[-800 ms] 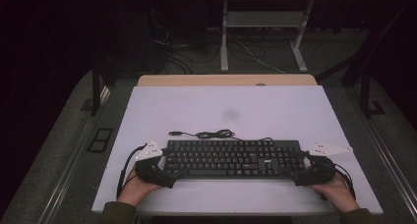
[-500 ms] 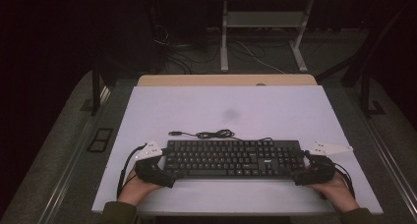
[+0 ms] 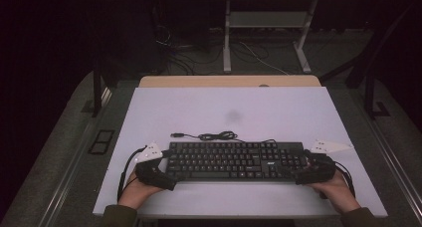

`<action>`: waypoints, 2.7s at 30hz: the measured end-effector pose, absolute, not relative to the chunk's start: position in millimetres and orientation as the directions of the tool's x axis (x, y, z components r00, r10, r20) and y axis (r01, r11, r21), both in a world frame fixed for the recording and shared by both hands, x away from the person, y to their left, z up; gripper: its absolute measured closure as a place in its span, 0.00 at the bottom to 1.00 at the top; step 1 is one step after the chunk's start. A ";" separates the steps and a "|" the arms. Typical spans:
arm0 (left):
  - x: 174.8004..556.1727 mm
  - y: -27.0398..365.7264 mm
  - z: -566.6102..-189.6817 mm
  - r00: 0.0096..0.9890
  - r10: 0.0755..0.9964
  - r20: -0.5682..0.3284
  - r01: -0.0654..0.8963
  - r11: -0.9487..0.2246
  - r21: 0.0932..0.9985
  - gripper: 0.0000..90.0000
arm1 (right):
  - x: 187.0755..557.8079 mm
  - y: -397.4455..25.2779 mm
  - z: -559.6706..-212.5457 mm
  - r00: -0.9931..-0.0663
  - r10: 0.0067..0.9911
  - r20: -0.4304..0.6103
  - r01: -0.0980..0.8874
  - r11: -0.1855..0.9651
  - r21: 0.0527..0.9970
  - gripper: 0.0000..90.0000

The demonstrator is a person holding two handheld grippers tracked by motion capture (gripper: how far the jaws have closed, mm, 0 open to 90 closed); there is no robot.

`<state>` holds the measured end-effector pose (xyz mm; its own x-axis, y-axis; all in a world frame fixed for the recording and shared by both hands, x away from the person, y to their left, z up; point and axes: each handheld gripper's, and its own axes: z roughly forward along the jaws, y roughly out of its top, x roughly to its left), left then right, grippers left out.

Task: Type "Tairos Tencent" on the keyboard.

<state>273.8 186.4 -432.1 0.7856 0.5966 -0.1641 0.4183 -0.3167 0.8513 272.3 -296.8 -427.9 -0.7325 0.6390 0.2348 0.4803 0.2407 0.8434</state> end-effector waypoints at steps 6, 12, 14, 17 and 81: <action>273.2 186.0 -431.5 0.786 0.596 -0.167 0.419 -0.314 0.852 0.00 | 271.7 -290.8 -425.2 -0.737 0.629 0.247 0.479 0.229 0.847 0.12; 273.9 186.0 -432.1 0.786 0.595 -0.168 0.420 -0.315 0.851 0.00 | 274.0 -283.7 -425.7 -0.753 0.608 0.253 0.473 0.231 0.850 0.12; 273.9 186.0 -432.2 0.787 0.594 -0.167 0.419 -0.316 0.851 0.00 | 274.5 -282.1 -425.5 -0.756 0.605 0.250 0.470 0.235 0.851 0.12; 274.2 186.2 -432.6 0.787 0.594 -0.170 0.420 -0.311 0.853 0.00 | 276.7 -277.8 -424.1 -0.759 0.599 0.255 0.471 0.236 0.850 0.12; 271.1 186.0 -431.7 0.783 0.601 -0.157 0.417 -0.322 0.850 0.00 | 300.6 -214.0 -418.7 -0.826 0.507 0.247 0.447 0.323 0.834 0.45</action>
